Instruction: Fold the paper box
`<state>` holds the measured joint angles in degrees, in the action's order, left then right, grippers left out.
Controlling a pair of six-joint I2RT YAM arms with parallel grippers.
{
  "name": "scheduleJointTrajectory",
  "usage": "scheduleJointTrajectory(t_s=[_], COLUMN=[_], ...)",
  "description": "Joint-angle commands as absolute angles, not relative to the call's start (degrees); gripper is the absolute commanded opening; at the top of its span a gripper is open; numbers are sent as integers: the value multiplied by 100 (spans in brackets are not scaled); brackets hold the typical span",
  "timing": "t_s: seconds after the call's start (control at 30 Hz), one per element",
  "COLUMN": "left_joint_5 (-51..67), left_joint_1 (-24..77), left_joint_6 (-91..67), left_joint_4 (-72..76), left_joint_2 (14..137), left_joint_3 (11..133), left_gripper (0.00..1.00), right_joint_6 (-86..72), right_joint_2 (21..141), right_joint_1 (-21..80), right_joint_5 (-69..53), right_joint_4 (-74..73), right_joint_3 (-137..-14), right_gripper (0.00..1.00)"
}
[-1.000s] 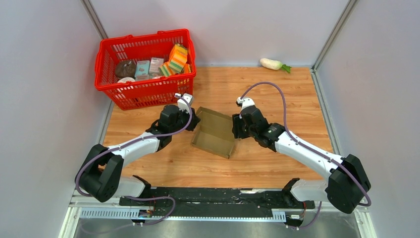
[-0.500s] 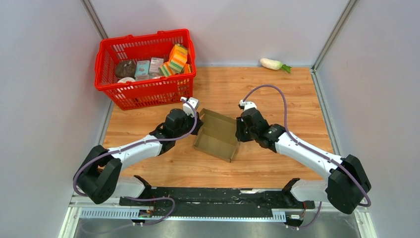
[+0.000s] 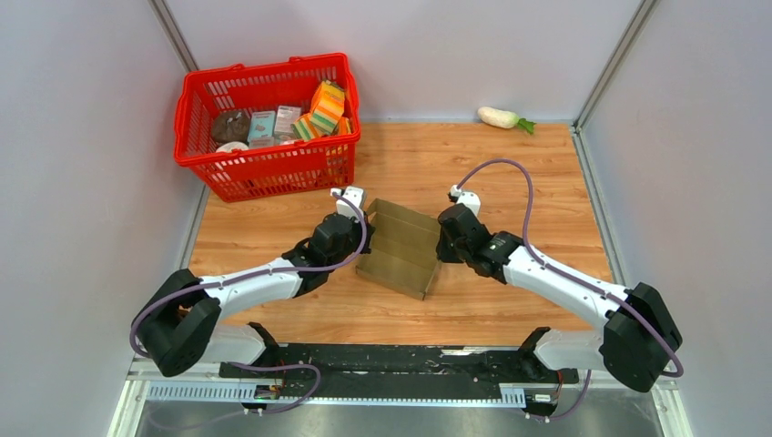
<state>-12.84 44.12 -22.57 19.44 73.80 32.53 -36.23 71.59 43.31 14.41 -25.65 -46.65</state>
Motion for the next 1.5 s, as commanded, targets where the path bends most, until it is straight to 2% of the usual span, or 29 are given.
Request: scheduleJointTrajectory(t_s=[0.0, 0.03, 0.13, 0.3, 0.43, 0.57, 0.77, 0.8, 0.83, 0.87, 0.93, 0.97, 1.0, 1.1, 1.17, 1.27, 1.37, 1.4, 1.47], left_joint_5=[-1468, -1476, -1477, -1512, -1626, -1582, -1503, -1494, -1485, -1485, -1477, -1424, -1389, -1301, -1205, -1178, -1160, -1160, -1160], left_joint_1=[4535, 4535, 4526, 4535, 4535, 4535, 4544, 4544, 4544, 4544, 4544, 4544, 4553, 4544, 4544, 4544, 4544, 4544, 4544], left_joint_6=[-2645, -2637, -2628, -2558, -2391, -2329, -2312, -2268, -2250, -2233, -2224, -2215, -2206, -2206, -2180, -2127, -2101, -2109, -2127], left_joint_4=[2127, 2144, 2110, 2057, 1917, 1881, 1837, 1811, 1784, 1775, 1775, 1793, 1793, 1767, 1732, 1670, 1626, 1643, 1617], left_joint_2=[7576, 7576, 7532, 7374, 7199, 7119, 7093, 7093, 7084, 7084, 7058, 7058, 7040, 6996, 6996, 7005, 7005, 7014, 7031], left_joint_3=[3199, 3208, 3217, 3041, 2988, 2988, 2979, 2988, 2997, 3023, 3023, 3023, 3023, 3041, 3111, 3199, 3243, 3243, 3278], left_gripper=[2, 2, 2, 2, 2, 1, 1, 1, 1, 1, 1, 1, 1, 1, 1, 1, 1, 1, 1], right_joint_6=[-4263, -4184, -3816, -3262, -2822, -2611, -2198, -2128, -2110, -2031, -1882, -1785, -1749, -1565, -1451, -1222, -1046, -1089, -1186], right_joint_2=[7128, 7154, 7146, 6435, 6249, 6372, 6705, 6741, 6741, 6698, 6619, 6549, 6522, 6530, 6732, 7153, 7286, 7286, 7321], right_joint_1=[4474, 4474, 4474, 4474, 4465, 4447, 4377, 4325, 4194, 4097, 3651, 3465, 3263, 2796, 2637, 2566, 2558, 2558, 2575], right_joint_5=[1907, 1916, 2057, 1943, 2082, 2066, 1969, 1943, 1942, 1890, 1260, 935, 209, -603, -730, -695, -606, -650, -729], right_joint_4=[-2135, -2223, -2715, -2690, -2663, -2638, -2241, -2241, -2259, -2189, -1874, -1498, -1251, -240, 208, 80, 70, 53, 26], right_joint_3=[-4878, -4939, -5115, -4712, -4711, -4808, -4807, -4816, -4816, -4799, -4571, -4492, -4326, -4079, -4025, -4297, -4342, -4342, -4351], right_gripper=[16, 23, 34, 46, 46, 43, 45, 49, 59, 64, 73, 74, 75, 75, 76, 72, 66, 55, 42])
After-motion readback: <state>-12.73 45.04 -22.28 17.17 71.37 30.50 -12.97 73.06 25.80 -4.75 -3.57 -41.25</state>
